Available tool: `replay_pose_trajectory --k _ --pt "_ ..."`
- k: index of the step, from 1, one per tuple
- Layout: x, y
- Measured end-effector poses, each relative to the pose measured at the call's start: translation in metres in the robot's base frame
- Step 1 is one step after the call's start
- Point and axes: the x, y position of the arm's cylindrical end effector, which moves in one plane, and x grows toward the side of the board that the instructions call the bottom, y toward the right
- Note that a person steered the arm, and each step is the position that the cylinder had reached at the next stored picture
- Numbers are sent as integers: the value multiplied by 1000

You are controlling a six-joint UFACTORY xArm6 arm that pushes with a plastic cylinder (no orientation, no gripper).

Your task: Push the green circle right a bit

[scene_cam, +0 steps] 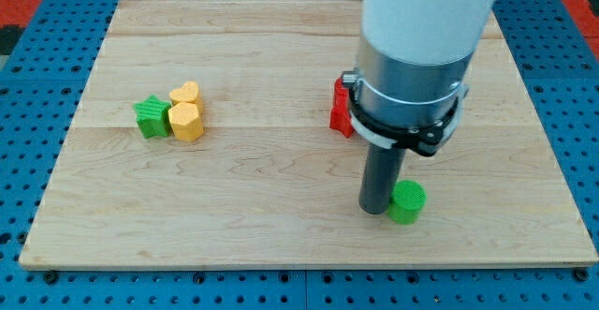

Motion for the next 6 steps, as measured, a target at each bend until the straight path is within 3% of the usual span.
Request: replay_pose_trajectory --k 2,3,5,6 --pt "-19 0" --pt "-3 26" --pt "15 3" --pt "18 29"
